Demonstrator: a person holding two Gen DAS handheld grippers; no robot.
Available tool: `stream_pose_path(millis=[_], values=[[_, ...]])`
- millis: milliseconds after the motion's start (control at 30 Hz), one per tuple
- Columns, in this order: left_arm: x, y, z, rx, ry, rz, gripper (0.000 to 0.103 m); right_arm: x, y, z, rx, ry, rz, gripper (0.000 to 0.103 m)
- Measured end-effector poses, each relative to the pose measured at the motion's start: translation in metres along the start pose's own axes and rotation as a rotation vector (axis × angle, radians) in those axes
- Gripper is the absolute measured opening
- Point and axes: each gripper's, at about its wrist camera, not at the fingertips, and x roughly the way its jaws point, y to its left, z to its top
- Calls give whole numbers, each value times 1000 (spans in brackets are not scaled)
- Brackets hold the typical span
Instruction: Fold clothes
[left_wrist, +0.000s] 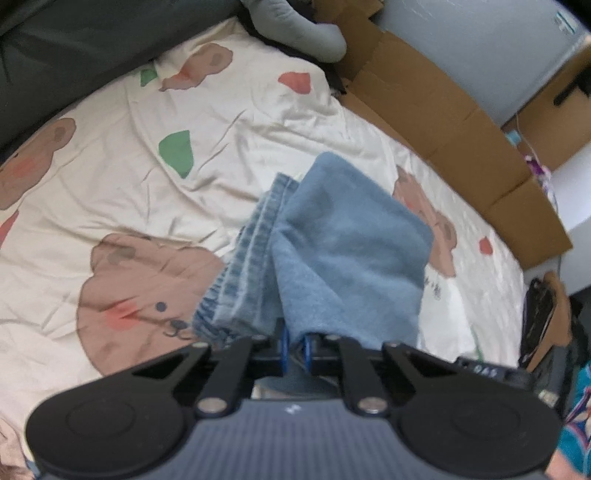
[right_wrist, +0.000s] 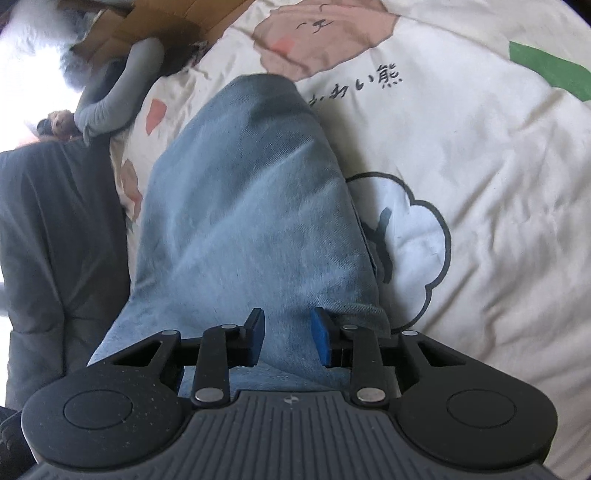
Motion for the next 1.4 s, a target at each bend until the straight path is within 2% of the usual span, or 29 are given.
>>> stream_pose_path(millis=[233, 433, 567, 800, 867, 933, 1000, 1100, 1167, 1200, 1300, 1367, 1400], values=[[20, 29, -15, -11, 50, 18, 8, -1, -6, -10, -2, 14, -24, 26], [19, 33, -17, 27, 69, 22, 8, -6, 6, -27, -113, 50, -72, 26], [14, 32, -19, 45, 64, 32, 6, -19, 8, -31, -118, 21, -91, 27], [14, 39, -27, 33, 68, 52, 4, -48, 14, -28, -145, -87, -118, 29], [11, 41, -31, 49, 80, 79, 0, -51, 14, -25, -157, -101, -122, 30], [4, 49, -35, 49, 91, 104, 0, -53, 13, -24, -161, -114, -124, 33], [-7, 58, -44, 42, 88, 95, 0, -52, 13, -23, -164, -124, -124, 33], [-23, 65, -44, 62, 62, 119, 6, -52, 11, -21, -165, -141, -123, 34], [-29, 65, -36, 58, 38, 105, 14, -51, 9, -20, -161, -154, -121, 35], [-32, 63, -31, 59, 22, 100, 16, -49, 8, -18, -158, -159, -119, 43], [-29, 54, -19, 71, -13, 72, 24, -44, 6, -15, -153, -166, -116, 44], [-21, 44, -9, 85, -29, 46, 40, -40, 6, -13, -156, -167, -121, 44], [-16, 38, -4, 96, -39, 37, 43, -39, 6, -12, -160, -169, -123, 44]])
